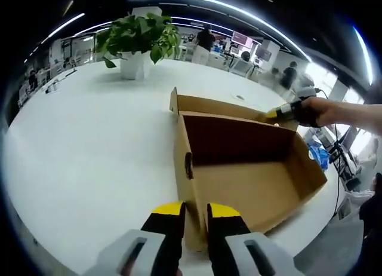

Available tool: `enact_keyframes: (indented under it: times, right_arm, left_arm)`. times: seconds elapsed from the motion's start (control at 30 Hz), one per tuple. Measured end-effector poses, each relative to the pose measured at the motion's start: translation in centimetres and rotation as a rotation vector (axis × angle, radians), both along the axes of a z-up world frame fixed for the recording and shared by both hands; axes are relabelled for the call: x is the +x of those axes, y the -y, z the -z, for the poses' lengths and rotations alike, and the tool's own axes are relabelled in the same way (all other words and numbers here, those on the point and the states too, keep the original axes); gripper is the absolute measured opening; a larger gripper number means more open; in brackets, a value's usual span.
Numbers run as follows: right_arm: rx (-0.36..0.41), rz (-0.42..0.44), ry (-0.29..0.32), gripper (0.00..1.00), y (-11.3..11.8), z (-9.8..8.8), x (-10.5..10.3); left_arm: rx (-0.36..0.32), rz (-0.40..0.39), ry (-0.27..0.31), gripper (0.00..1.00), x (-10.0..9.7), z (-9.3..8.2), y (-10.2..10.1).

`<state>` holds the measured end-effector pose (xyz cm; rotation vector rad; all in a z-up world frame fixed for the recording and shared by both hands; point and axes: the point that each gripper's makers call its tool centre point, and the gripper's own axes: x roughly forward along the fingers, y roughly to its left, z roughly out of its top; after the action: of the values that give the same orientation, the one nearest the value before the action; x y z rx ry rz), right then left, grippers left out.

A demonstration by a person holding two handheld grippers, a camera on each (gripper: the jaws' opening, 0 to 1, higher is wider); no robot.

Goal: Operate the shoe box by opening the lid, removing the specified soft item, and placing it in the target area until the item is outside and the box remains undamaged.

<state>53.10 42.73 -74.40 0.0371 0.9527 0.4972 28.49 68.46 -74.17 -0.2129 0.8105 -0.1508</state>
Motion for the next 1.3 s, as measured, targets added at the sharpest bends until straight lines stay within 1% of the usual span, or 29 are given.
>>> enact_keyframes:
  times: [0.13,0.2,0.3,0.47,0.53,0.6,0.73,0.9,1.0,1.03,1.13,1.3]
  right_arm:
    - [-0.023,-0.02,-0.003,0.04,0.2,0.1,0.1]
    - [-0.021,-0.009,-0.014,0.03,0.5,-0.1,0.0]
    - [-0.021,0.003,-0.011,0.03,0.6,-0.7,-0.1]
    - [-0.036,-0.037,0.026,0.03,0.9,-1.9,-0.1]
    - [-0.033,-0.036,0.034,0.02,1.1,-2.6,-0.4]
    - [-0.031,-0.038,0.042,0.02,1.3,-2.9,-0.3]
    - [-0.025,-0.042,0.061,0.02,1.7,-3.9,-0.1]
    - [-0.014,-0.045,0.083,0.02,1.8,-5.3,-0.8]
    - [-0.007,-0.062,0.106,0.01,1.7,-6.2,-0.9]
    - [-0.004,-0.068,0.112,0.01,1.7,-6.5,-0.9]
    - [0.0,-0.076,0.128,0.01,1.9,-7.1,-0.8]
    - [0.004,-0.083,0.149,0.01,2.5,-8.0,-0.6]
  left_arm:
    - [0.009,0.005,0.0,0.14,-0.1,-0.1,0.2]
    - [0.013,0.005,0.0,0.14,-0.3,-0.4,0.4]
    - [0.024,0.009,-0.005,0.13,-0.4,-0.6,0.7]
    - [0.04,-0.016,-0.031,0.11,-0.6,-0.7,0.7]
    - [0.064,-0.021,-0.038,0.1,-0.6,-0.7,0.8]
    - [0.078,-0.025,-0.045,0.09,-0.5,-0.7,0.7]
    - [0.087,-0.046,-0.057,0.08,-0.5,-0.6,0.4]
    - [0.116,-0.056,-0.064,0.06,-0.3,-0.6,0.4]
    - [0.182,-0.03,-0.074,0.05,-0.3,-0.6,0.2]
    - [0.19,-0.031,-0.076,0.05,-0.3,-0.6,0.3]
    - [0.183,-0.051,-0.079,0.04,-0.3,-0.6,0.2]
    - [0.192,-0.051,-0.084,0.04,0.0,-0.6,0.5]
